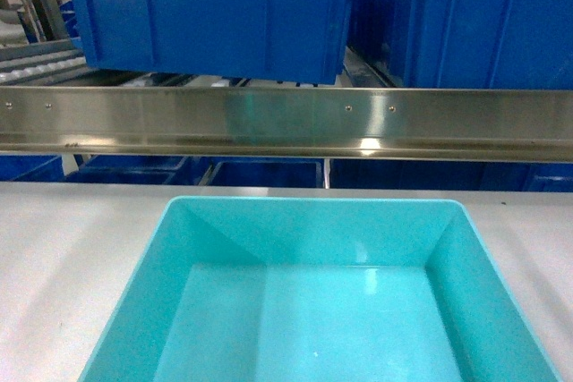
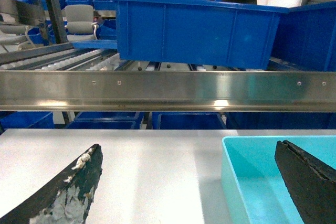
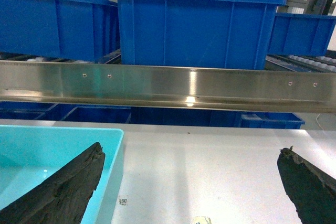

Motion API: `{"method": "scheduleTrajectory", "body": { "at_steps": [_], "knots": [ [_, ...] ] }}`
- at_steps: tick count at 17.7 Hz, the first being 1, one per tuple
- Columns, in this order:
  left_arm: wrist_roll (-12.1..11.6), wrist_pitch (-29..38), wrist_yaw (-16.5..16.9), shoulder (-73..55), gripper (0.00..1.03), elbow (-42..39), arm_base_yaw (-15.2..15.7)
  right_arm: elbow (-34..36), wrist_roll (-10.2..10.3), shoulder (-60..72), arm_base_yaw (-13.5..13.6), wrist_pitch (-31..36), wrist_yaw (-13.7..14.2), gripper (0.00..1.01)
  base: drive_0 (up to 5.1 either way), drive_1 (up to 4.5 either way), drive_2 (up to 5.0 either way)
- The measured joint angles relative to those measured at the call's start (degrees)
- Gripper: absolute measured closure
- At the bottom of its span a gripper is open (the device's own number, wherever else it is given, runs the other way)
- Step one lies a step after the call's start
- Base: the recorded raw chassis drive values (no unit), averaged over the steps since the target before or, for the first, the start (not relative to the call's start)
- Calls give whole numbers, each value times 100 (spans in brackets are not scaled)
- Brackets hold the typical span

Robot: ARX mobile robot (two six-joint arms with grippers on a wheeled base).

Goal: Organize blue bins on left shelf correctly

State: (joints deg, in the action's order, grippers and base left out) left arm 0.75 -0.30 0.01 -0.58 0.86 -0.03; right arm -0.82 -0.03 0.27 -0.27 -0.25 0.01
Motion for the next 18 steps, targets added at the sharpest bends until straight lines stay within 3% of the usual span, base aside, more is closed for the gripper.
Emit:
{"method": "scheduleTrajectory", "body": {
  "at_steps": [14,15,16,17,18],
  "knots": [
    [0,0,0,0,5,0,0,-2,-2,26,37,55,26,3,0,0,0],
    [42,315,192,-175,5,0,114,-7,11,492,264,778,280,3,0,0,0],
    [33,1412,396,-1222,5,61,457,-61,17,1482,603,1554,476,3,0,0,0],
    [24,2371,361,-2649,5,179,481,-166,44,2496,809,2197,553,3,0,0,0],
    [22,3189,365,-3958,5,439,302,-446,118,3486,966,2765,671,3,0,0,0]
  ]
}}
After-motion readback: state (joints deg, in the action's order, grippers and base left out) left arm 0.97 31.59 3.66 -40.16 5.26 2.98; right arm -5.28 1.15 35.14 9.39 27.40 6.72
